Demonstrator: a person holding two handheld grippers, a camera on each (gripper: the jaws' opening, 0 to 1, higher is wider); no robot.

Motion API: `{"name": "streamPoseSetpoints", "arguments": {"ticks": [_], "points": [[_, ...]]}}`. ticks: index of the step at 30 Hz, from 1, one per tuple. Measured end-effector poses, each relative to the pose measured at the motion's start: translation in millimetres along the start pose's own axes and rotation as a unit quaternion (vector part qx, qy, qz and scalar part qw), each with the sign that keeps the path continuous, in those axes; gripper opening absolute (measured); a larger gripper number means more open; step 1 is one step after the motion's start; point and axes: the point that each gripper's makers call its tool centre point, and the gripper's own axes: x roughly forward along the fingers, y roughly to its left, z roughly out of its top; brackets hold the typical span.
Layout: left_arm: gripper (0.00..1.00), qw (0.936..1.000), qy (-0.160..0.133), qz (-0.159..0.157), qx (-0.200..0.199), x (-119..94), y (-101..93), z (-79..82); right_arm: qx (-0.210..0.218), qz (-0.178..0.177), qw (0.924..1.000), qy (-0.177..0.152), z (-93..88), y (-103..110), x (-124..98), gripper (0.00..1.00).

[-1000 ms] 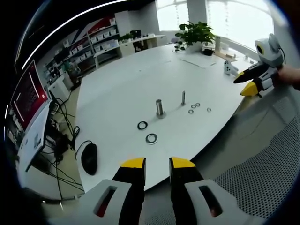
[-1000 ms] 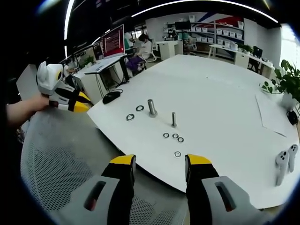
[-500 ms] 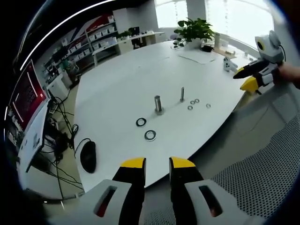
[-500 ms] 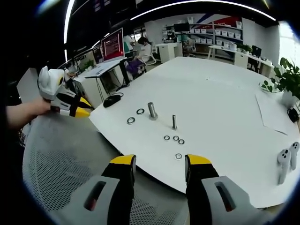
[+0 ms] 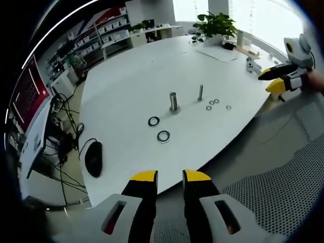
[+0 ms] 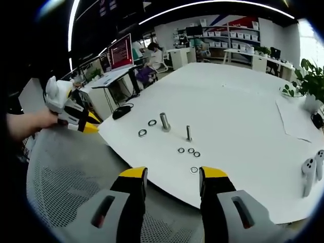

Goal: Place the washer onto the threaded stud by aligning its center hole with the stud, sliding it down to the base, and recovering from edge contact or off-axis alignment until the washer reaches the visible bottom stop.

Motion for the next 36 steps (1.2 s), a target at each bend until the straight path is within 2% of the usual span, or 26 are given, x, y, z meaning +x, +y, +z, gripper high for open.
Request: {"name": "streamPoseSetpoints", "arguments": {"ticks": [3,8,12,15,23,28,34,36], "points": [[0.17,1.0,0.005,-0.004,-0.007,1,-0.6,-0.6,-0.001,-0.001,1.0,0.001,0.0,-1,0,0.44],[0.18,0.9987,0.042,-0.027,-0.014,5,-7.2,-10.2,-0.004,0.001,1.0,0.004,0.0,-1,1,0.43],[0.2,0.9977,0.049,-0.04,-0.027,8,-7.4,-7.6,-0.001,-0.002,1.0,0.005,-1.5,-2,0,0.43],[0.2,0.9974,0.052,-0.044,-0.025,16,-4.3,1.2,0.002,-0.007,1.0,0.0,0.0,-4,-1,0.43],[0.23,0.9962,0.065,-0.058,0.006,49,-0.6,27.6,0.006,-0.008,0.9999,-0.007,1.8,-4,-2,0.42],[0.24,0.9931,0.091,-0.073,0.016,72,-1.3,27.8,0.006,-0.005,1.0,-0.004,0.9,-3,-2,0.42],[0.27,0.9929,0.093,-0.07,0.02,94,2.7,33.9,0.008,-0.003,1.0,-0.005,1.3,-3,-1,0.43],[0.27,0.9904,0.112,-0.08,0.014,100,1.7,29.3,0.002,-0.001,1.0,-0.002,0.3,-2,-1,0.43]]}}
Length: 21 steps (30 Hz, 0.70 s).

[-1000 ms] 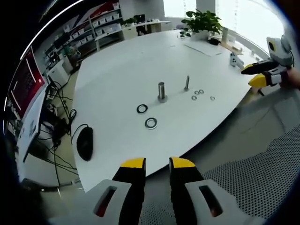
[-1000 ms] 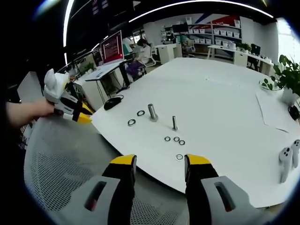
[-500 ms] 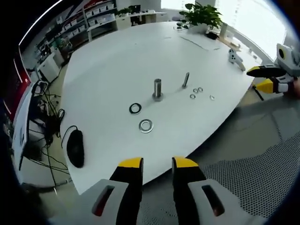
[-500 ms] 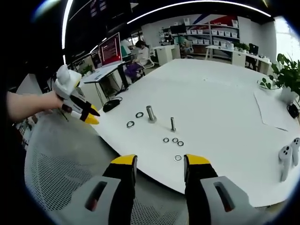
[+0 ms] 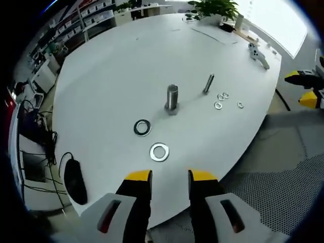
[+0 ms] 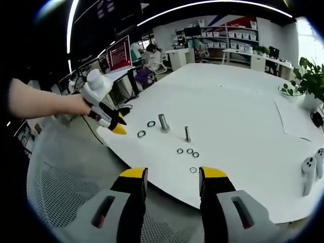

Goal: Place the washer onto the threaded stud by aligning its center hole with the stud, sliding it down to the base, and recovering from edge contact or off-axis alignment until the washer reaches the visible bottom stop.

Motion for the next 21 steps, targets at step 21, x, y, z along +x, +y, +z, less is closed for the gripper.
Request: {"name": "streamPoseSetpoints", "arguments": {"ticks": [21], "points": [[0.31,0.9979,0.063,-0.009,0.007,52,18.9,2.9,-0.004,-0.003,1.0,0.0,0.6,-2,0,0.43]]}}
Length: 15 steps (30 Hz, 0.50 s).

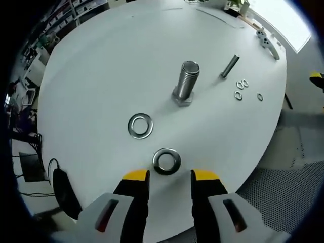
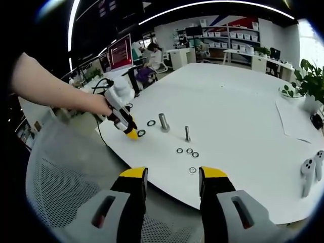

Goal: Place the washer onto the threaded stud by aligning its center hole with the stud, sliding it down to the base, and recovering from edge contact or off-axis alignment until the washer reaches the visible bottom stop.

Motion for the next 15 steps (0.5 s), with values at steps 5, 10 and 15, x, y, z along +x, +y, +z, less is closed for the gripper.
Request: {"name": "streamPoseSetpoints", "arguments": {"ticks": [5,10,15], "points": [[0.32,1.0,0.003,-0.004,0.001,2.8,-1.6,4.7,-0.001,0.0,1.0,0.001,-0.4,0.1,-0.2,0.43],[0.29,0.9995,0.008,0.008,0.028,7.3,-1.7,7.7,0.004,-0.003,1.0,-0.002,0.2,-1.4,-0.7,0.43],[0.23,0.999,0.016,0.015,0.039,7.1,2.8,7.2,0.003,-0.004,1.0,-0.003,0.6,-1.6,-0.8,0.43]]}}
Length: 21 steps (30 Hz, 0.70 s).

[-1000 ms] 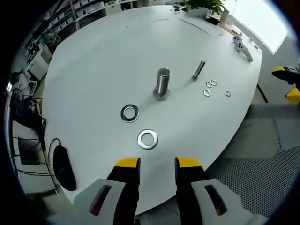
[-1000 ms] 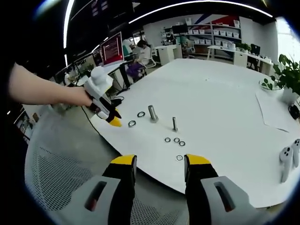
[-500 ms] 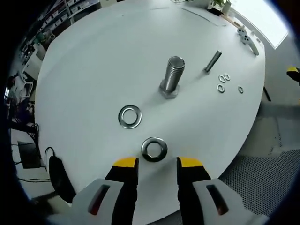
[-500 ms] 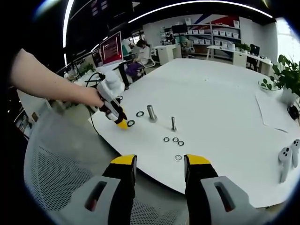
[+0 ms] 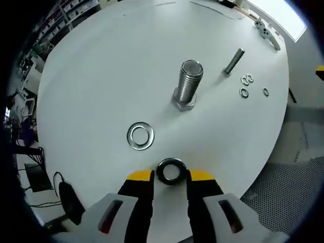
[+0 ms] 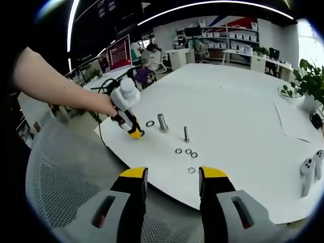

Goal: Place the washer onto the threaded stud by aligning its center hole with the stud, sliding it down to the base, and recovering from edge contact or off-axis alignment until the washer reaches the visible bottom stop.

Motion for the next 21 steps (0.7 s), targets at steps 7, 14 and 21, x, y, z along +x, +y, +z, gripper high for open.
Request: {"name": "streamPoseSetpoints", "arguments": {"ticks": [7,14,21], "points": [[0.24,0.9999,0.006,0.002,0.014,0.8,-0.7,0.2,0.0,0.0,1.0,0.001,-0.1,-0.1,0.1,0.42],[0.26,0.9985,0.041,-0.006,0.036,2.4,-1.4,0.9,0.002,-0.004,1.0,-0.001,-0.1,-1.9,-0.1,0.42],[0.26,0.9971,0.063,-0.003,0.043,2.7,-1.3,0.3,0.005,-0.006,1.0,-0.004,1.3,-3.3,-0.5,0.41]]}}
